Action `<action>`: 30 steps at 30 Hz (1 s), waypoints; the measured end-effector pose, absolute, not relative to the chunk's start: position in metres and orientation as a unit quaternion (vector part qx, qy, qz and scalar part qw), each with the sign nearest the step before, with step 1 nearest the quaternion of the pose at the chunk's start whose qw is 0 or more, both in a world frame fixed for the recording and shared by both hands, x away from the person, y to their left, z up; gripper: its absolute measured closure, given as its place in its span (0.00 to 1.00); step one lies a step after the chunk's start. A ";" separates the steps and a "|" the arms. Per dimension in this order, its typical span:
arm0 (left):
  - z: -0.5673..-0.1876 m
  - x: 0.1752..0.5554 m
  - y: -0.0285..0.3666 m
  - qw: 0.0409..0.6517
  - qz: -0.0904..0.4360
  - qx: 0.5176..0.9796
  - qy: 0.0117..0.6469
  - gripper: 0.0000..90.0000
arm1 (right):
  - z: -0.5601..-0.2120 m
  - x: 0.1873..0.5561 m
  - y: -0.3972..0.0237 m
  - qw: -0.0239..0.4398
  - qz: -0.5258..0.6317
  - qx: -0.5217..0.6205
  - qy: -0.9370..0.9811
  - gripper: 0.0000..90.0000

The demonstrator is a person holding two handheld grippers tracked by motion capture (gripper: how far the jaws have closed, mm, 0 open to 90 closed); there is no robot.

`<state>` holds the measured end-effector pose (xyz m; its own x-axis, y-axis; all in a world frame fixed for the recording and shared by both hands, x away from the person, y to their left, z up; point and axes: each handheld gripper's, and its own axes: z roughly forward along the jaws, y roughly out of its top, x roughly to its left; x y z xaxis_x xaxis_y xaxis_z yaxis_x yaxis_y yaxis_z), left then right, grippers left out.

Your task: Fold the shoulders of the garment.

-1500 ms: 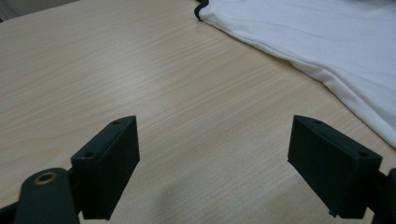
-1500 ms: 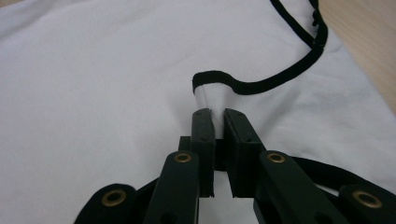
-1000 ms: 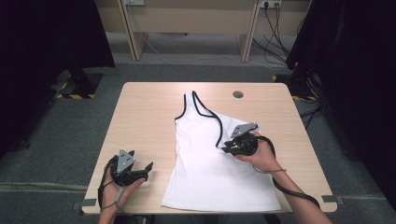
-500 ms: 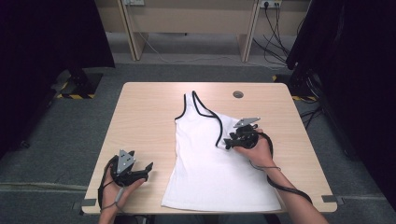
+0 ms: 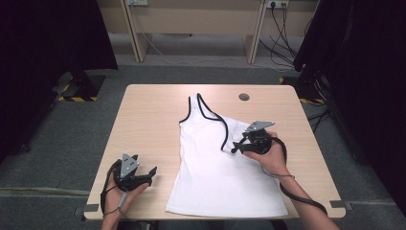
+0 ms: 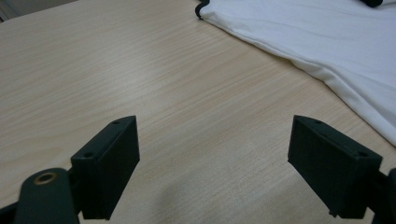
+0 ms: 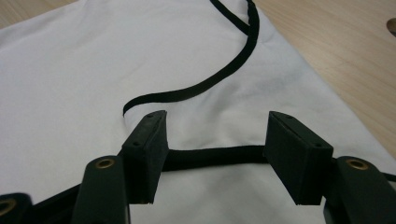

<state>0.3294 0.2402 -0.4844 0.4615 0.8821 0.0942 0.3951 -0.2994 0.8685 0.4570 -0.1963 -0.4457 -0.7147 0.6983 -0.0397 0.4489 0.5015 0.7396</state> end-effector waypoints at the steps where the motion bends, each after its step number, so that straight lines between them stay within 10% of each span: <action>1: -0.484 0.329 0.240 0.411 0.296 0.750 0.426 0.18 | -0.444 0.456 -0.199 0.170 0.369 0.339 0.849 0.43; 30: -0.484 0.329 0.240 0.409 0.298 0.750 0.426 0.18 | -0.420 0.412 -0.253 0.187 0.394 0.382 0.815 0.33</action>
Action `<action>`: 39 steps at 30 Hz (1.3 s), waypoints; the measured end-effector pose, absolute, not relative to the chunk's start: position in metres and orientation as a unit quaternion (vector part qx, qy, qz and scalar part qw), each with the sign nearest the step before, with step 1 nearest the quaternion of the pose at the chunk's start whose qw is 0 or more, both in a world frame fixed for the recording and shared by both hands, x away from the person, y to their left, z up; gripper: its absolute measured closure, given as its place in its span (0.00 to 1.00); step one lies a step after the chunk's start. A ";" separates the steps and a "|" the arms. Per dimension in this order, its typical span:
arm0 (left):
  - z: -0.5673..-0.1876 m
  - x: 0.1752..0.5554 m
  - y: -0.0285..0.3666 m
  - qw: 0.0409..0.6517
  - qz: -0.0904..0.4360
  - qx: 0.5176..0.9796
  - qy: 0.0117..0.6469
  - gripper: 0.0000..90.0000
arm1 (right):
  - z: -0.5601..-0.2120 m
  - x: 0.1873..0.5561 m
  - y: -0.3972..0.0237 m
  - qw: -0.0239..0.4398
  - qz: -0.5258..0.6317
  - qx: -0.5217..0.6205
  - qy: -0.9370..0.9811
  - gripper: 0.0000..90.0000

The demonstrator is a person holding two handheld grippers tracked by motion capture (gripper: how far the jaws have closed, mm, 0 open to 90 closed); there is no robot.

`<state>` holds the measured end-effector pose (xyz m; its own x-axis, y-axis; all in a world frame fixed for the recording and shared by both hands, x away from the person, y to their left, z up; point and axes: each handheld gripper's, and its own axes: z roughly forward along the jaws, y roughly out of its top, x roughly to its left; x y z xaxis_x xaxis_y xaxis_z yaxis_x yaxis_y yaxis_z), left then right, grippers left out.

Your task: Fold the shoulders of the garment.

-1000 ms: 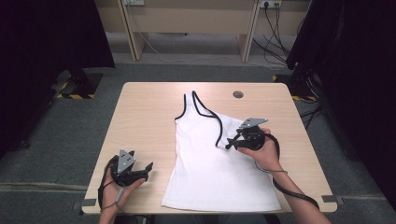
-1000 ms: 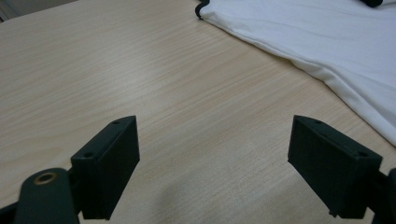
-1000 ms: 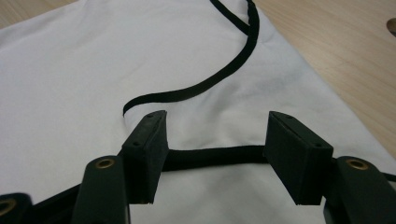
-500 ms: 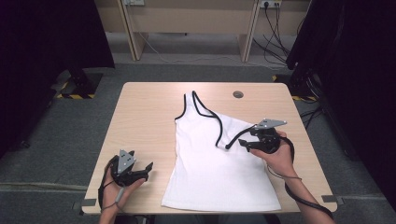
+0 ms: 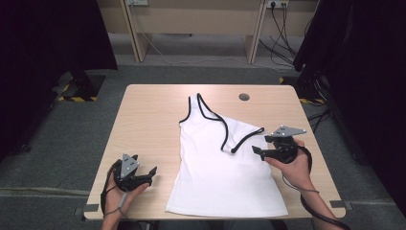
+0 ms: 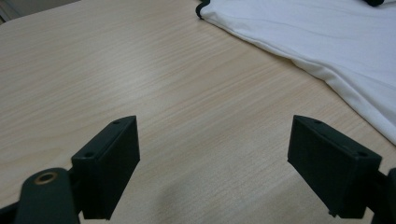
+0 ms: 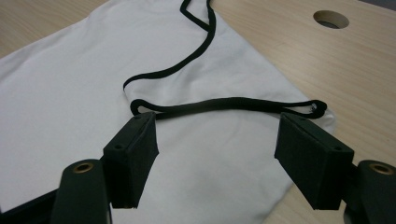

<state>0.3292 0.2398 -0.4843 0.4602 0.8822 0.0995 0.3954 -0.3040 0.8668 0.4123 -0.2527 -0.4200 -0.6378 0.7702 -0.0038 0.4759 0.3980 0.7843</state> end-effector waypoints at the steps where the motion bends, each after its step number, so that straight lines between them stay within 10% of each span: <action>1: -0.484 0.329 0.240 0.408 0.298 0.751 0.426 0.18 | -0.420 0.411 -0.255 0.189 0.394 0.385 0.813 0.33; 39: -0.484 0.330 0.240 0.408 0.298 0.750 0.428 0.18 | -0.472 0.350 -0.345 0.232 0.384 0.481 0.753 0.32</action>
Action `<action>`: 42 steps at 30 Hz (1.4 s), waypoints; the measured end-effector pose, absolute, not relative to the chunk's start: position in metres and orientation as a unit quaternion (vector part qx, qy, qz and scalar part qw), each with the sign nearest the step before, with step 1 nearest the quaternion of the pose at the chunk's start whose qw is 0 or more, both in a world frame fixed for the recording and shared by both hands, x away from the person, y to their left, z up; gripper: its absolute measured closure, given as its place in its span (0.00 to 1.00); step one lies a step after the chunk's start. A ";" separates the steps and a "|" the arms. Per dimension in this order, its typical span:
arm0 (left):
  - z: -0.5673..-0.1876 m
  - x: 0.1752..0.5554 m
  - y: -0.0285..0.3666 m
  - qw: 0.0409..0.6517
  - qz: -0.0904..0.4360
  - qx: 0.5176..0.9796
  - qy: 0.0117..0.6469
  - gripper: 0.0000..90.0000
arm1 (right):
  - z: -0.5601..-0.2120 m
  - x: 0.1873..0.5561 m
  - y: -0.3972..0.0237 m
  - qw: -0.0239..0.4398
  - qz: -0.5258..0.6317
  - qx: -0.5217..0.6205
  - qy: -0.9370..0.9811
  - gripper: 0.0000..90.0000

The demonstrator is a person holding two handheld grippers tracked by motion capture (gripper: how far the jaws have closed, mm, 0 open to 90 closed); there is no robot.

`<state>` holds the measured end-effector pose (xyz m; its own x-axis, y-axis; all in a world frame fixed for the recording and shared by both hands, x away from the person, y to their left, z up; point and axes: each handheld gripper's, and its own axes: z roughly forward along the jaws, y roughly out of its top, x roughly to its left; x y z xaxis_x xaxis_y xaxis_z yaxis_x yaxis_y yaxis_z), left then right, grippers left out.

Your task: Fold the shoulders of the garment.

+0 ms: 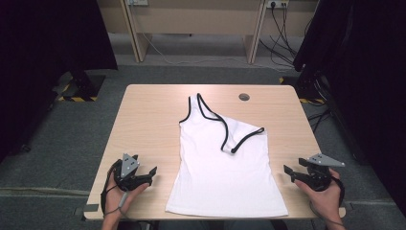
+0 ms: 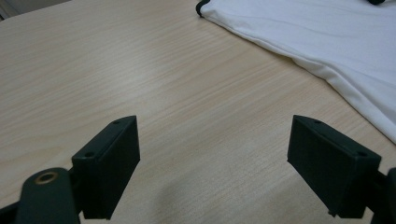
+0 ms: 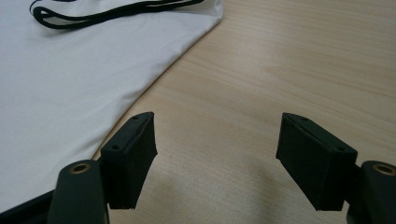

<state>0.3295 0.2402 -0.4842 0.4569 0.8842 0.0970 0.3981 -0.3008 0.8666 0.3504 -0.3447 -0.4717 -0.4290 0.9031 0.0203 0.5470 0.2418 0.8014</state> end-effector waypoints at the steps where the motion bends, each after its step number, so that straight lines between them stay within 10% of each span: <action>1: -0.484 0.329 0.241 0.412 0.296 0.748 0.428 0.19 | -0.473 0.350 -0.345 0.233 0.384 0.482 0.752 0.32; 18: -0.430 0.434 0.197 0.488 0.258 0.739 0.387 0.27 | -0.475 0.348 -0.345 0.239 0.386 0.486 0.747 0.33; 29: -0.437 0.561 0.147 0.419 0.203 0.779 0.421 0.37 | -0.475 0.347 -0.346 0.237 0.394 0.478 0.749 0.33; 42: -0.467 0.615 0.126 0.378 0.182 0.777 0.469 0.42 | -0.474 0.345 -0.346 0.235 0.401 0.472 0.749 0.34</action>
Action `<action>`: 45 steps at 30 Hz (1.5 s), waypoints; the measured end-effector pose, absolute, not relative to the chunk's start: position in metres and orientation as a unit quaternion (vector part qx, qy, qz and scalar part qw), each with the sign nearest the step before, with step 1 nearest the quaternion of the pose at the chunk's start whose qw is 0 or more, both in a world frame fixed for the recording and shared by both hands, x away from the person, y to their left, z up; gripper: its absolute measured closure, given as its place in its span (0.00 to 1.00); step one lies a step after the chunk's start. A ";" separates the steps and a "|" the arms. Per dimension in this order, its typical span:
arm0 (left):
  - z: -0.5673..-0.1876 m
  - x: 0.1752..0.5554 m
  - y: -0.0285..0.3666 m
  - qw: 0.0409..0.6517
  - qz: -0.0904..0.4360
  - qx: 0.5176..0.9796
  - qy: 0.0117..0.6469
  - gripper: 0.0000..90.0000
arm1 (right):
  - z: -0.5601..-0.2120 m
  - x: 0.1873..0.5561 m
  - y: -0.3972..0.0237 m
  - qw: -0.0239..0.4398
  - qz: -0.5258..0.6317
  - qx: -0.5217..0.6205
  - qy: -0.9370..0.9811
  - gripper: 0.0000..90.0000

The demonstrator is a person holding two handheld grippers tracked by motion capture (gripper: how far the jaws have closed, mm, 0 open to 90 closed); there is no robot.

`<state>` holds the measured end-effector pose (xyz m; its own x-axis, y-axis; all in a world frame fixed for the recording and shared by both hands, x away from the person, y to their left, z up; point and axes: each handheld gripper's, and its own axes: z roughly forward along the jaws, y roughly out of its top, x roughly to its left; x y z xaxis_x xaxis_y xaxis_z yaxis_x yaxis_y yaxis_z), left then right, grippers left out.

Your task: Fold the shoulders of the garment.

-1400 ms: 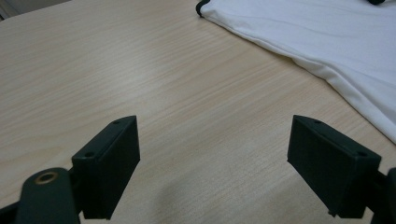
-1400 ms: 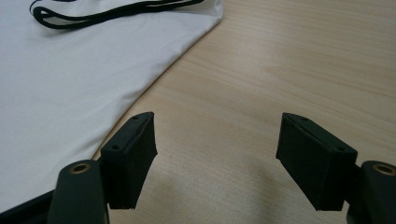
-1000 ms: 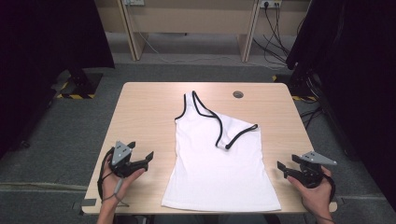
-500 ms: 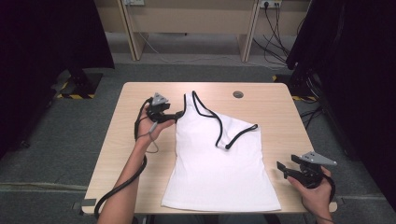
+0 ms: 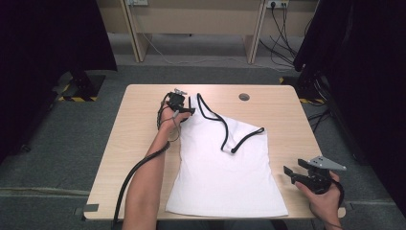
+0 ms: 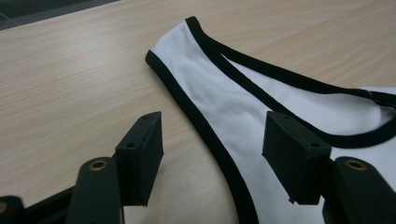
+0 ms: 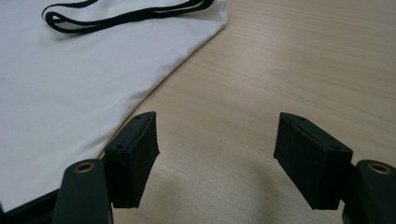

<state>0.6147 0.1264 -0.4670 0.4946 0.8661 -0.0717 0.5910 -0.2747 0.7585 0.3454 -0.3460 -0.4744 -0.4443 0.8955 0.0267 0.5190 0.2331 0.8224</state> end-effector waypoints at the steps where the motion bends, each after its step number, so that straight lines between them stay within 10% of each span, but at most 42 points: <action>1: -0.468 0.617 0.126 0.376 0.180 0.778 0.470 0.42 | -0.474 0.345 -0.346 0.235 0.401 0.471 0.749 0.34; 15: -0.477 0.630 0.121 0.371 0.180 0.784 0.463 0.53 | -0.474 0.346 -0.345 0.232 0.404 0.468 0.751 0.35; 26: -0.473 0.627 0.110 0.367 0.161 0.799 0.449 0.91 | -0.474 0.344 -0.344 0.235 0.405 0.464 0.752 0.36; 45: -0.438 0.589 0.102 0.437 0.172 0.783 0.408 0.95 | -0.474 0.345 -0.345 0.231 0.406 0.464 0.753 0.37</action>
